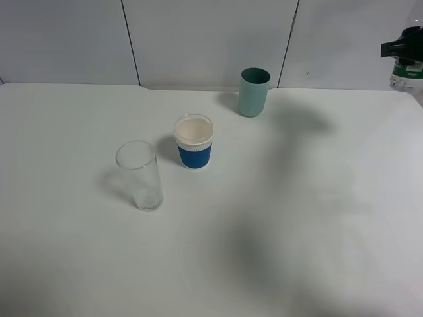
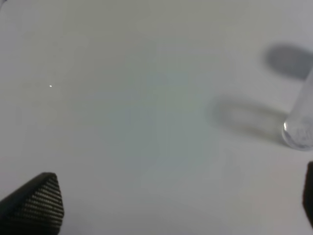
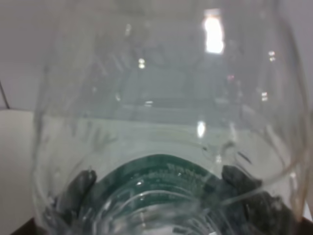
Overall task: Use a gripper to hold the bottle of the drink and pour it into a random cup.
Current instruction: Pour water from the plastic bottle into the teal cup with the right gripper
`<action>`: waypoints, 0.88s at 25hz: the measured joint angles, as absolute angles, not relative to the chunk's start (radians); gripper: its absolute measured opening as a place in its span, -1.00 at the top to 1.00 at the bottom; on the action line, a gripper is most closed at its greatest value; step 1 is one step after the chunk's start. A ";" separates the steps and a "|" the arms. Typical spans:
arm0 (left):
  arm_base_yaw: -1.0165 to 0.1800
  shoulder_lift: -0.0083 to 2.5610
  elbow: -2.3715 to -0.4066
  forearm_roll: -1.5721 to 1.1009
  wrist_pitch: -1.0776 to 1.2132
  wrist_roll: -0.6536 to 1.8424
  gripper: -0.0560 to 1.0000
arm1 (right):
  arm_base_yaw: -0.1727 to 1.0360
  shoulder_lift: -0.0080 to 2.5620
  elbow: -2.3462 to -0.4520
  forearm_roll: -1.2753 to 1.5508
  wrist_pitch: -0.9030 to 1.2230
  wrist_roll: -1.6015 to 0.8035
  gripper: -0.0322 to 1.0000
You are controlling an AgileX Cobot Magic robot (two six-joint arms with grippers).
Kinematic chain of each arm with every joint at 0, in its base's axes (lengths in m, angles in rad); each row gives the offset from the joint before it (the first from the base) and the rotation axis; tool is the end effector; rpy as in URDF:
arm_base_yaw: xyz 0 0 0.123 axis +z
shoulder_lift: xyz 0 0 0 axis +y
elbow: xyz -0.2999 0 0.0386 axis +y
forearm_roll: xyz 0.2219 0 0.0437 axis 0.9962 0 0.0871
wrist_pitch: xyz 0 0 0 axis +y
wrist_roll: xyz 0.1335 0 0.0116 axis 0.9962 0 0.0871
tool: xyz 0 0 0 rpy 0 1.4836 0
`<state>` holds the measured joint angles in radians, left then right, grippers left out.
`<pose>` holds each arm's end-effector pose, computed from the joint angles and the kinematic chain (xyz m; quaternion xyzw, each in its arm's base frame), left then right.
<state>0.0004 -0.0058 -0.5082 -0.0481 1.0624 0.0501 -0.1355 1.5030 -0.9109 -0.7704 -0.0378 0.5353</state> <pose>-0.0085 -0.0056 0.2474 0.0222 0.8495 -0.0107 0.5271 0.3429 -0.0432 0.2756 -0.0492 0.8529 -0.0846 0.5129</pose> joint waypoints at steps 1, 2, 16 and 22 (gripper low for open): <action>0.000 -0.006 -0.508 -0.048 1.062 0.050 -0.99 | -0.135 1.503 -0.911 -0.814 -0.019 0.573 -0.08; 0.000 -0.006 -0.508 -0.048 1.062 0.050 -0.99 | -0.135 1.503 -0.911 -0.857 0.000 0.595 -0.08; 0.000 -0.006 -0.508 -0.048 1.062 0.050 -0.99 | -0.090 1.506 -0.911 -1.391 0.216 0.924 -0.08; 0.000 -0.006 -0.508 -0.048 1.062 0.050 -0.99 | -0.004 1.555 -0.912 -1.703 0.353 1.221 -0.08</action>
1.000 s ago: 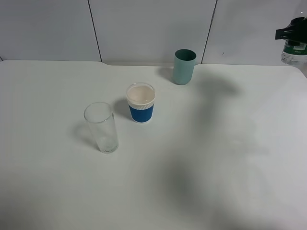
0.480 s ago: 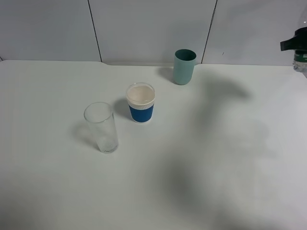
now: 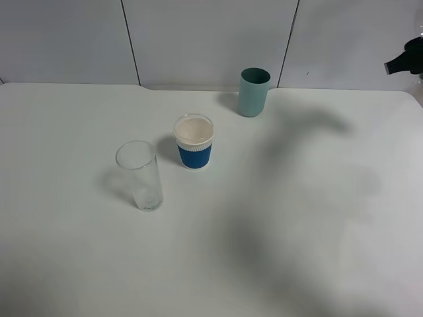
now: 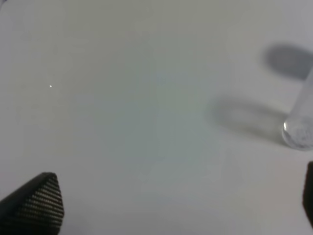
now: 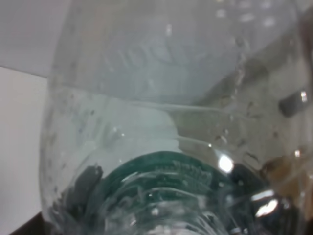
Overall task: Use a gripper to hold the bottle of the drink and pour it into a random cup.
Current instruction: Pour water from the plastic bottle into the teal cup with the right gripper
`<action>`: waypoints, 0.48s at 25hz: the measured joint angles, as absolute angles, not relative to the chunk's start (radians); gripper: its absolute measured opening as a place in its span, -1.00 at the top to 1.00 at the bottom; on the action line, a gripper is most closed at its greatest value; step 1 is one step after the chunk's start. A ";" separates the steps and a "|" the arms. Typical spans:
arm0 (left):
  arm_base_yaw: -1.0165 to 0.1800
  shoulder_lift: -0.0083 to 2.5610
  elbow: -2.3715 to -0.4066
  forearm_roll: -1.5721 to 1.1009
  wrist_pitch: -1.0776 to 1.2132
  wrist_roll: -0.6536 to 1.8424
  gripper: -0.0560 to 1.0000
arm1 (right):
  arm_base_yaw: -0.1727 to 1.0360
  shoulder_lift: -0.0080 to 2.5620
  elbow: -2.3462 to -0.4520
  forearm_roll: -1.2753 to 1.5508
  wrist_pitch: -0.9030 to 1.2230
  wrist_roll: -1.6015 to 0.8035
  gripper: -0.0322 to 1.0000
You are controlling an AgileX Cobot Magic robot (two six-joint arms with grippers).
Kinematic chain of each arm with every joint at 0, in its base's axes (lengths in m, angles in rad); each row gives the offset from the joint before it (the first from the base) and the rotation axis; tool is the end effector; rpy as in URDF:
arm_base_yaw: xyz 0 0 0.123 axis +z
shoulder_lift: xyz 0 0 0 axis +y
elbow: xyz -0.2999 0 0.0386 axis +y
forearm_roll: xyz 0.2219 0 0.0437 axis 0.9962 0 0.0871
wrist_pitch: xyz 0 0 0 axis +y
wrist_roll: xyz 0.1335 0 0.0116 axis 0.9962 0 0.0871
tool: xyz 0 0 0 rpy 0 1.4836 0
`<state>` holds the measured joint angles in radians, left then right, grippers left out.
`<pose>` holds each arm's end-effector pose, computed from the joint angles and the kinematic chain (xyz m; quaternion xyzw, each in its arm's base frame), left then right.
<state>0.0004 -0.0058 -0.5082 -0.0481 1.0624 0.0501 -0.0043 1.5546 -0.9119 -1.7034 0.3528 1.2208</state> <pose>-0.0085 -0.0056 0.2474 0.0222 0.8495 -0.0107 0.5271 0.3474 -0.0475 0.2644 -0.1190 0.8449 -0.2678 0.4475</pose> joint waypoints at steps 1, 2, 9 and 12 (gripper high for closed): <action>0.000 -0.006 -0.508 -0.048 1.062 0.050 -0.99 | 0.008 1.571 -0.914 -1.713 0.361 1.228 -0.08; 0.000 -0.006 -0.508 -0.048 1.062 0.050 -0.99 | 0.019 1.590 -0.915 -1.718 0.374 1.230 -0.08; 0.000 -0.006 -0.508 -0.048 1.062 0.050 -0.99 | 0.114 1.741 -0.962 -1.724 0.468 1.235 -0.08; 0.000 -0.006 -0.508 -0.048 1.062 0.050 -0.99 | 0.155 1.791 -1.014 -1.727 0.477 1.235 -0.08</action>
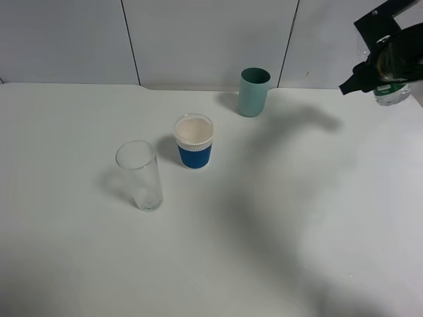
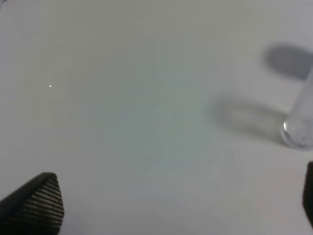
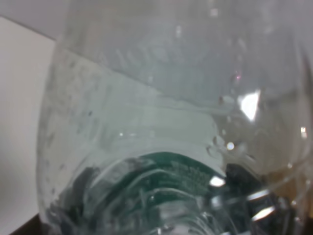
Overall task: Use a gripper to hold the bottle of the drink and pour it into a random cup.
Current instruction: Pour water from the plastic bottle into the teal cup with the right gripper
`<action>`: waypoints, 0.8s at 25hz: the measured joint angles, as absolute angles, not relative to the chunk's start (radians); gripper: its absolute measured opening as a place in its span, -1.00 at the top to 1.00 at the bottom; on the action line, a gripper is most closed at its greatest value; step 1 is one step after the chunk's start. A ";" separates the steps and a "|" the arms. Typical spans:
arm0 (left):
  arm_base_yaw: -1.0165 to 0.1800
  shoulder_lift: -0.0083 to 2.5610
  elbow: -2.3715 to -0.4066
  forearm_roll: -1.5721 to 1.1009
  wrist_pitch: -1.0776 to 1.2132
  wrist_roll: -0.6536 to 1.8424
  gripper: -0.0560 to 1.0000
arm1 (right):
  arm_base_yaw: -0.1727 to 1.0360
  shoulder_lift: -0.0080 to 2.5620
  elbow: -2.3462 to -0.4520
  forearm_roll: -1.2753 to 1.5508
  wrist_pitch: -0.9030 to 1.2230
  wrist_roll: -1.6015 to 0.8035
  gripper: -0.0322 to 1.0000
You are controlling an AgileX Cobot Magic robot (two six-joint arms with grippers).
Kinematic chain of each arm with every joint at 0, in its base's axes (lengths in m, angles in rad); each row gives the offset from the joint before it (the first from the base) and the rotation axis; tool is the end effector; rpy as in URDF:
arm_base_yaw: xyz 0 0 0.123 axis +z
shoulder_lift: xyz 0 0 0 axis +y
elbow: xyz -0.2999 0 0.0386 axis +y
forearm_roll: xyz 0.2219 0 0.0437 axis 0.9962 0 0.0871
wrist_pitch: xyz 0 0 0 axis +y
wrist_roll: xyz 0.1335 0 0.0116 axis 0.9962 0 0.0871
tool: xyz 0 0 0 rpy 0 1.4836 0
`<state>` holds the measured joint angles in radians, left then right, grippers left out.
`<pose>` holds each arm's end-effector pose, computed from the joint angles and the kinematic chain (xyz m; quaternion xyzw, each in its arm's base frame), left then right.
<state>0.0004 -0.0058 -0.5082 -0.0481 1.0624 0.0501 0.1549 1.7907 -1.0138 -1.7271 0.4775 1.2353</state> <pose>-0.0085 -0.0056 0.2474 0.0222 0.8495 -0.0107 0.5271 0.3946 0.0000 0.2145 -0.1798 0.8501 -0.2834 0.4059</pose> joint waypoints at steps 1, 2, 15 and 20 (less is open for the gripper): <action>0.000 -0.006 -0.508 -0.048 1.062 0.050 -0.99 | 0.166 1.808 -1.034 -1.728 0.480 1.235 -0.08; 0.000 -0.006 -0.508 -0.048 1.062 0.050 -0.99 | 0.180 1.826 -1.051 -1.731 0.482 1.235 -0.08; 0.000 -0.006 -0.508 -0.048 1.062 0.050 -0.99 | 0.300 2.009 -1.235 -1.732 0.506 1.141 -0.08; 0.000 -0.006 -0.508 -0.048 1.062 0.050 -0.99 | 0.315 2.017 -1.241 -1.732 0.508 1.077 -0.08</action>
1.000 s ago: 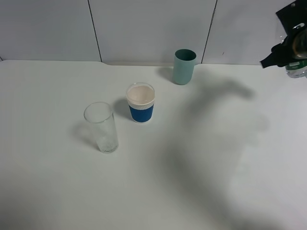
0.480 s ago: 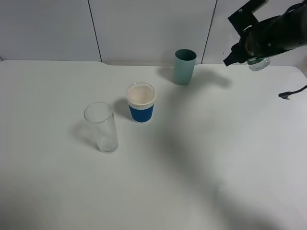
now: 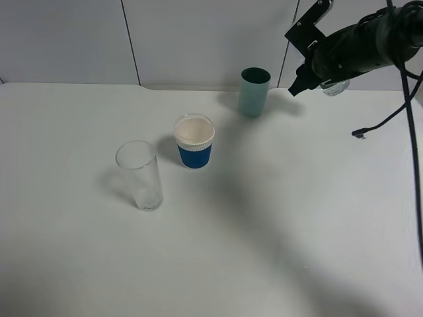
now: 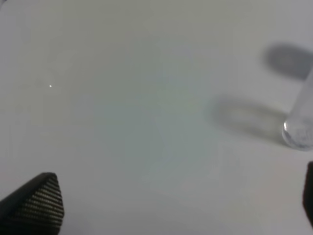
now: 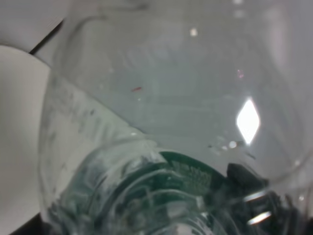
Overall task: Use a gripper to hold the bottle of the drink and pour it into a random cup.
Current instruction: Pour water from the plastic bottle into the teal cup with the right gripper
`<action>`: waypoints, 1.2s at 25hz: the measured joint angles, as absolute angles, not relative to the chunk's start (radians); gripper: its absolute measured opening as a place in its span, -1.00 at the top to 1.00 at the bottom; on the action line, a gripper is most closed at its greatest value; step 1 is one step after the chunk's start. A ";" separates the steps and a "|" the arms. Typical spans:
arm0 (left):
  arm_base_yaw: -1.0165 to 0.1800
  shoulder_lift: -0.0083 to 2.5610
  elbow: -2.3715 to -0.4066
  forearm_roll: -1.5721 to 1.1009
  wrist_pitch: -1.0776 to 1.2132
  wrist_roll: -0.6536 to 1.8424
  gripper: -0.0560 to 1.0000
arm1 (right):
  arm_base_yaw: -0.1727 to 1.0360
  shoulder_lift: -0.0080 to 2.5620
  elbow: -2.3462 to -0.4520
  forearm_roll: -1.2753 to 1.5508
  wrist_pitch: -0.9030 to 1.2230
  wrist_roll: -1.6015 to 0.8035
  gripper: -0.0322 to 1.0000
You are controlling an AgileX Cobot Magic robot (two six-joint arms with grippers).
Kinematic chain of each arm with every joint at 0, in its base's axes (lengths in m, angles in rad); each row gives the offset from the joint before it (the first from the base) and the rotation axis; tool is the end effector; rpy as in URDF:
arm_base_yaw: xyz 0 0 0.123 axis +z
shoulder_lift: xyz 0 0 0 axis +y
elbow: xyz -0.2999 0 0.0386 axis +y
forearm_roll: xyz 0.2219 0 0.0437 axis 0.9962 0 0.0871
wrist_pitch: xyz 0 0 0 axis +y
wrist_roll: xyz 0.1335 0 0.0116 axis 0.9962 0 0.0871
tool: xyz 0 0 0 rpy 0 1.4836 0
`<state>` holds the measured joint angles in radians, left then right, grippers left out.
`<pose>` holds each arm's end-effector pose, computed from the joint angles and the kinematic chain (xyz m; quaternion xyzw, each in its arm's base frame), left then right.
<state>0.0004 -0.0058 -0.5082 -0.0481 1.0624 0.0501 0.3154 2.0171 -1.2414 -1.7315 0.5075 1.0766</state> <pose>-0.0085 -0.0056 0.2474 0.0222 0.8495 -0.0107 0.5271 0.4481 0.0785 0.1864 -0.3066 0.8085 -0.2968 0.4053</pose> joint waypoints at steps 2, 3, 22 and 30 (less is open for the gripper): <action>0.000 -0.006 -0.508 -0.048 1.062 0.050 -0.99 | 0.321 2.017 -1.242 -1.732 0.515 1.039 -0.08; 0.000 -0.006 -0.508 -0.048 1.062 0.050 -0.99 | 0.324 2.017 -1.242 -1.732 0.522 1.026 -0.08; 0.000 -0.006 -0.508 -0.048 1.062 0.050 -0.99 | 0.398 2.018 -1.243 -1.731 0.644 0.876 -0.08; 0.000 -0.006 -0.508 -0.048 1.062 0.050 -0.99 | 0.398 2.018 -1.243 -1.731 0.684 0.866 -0.08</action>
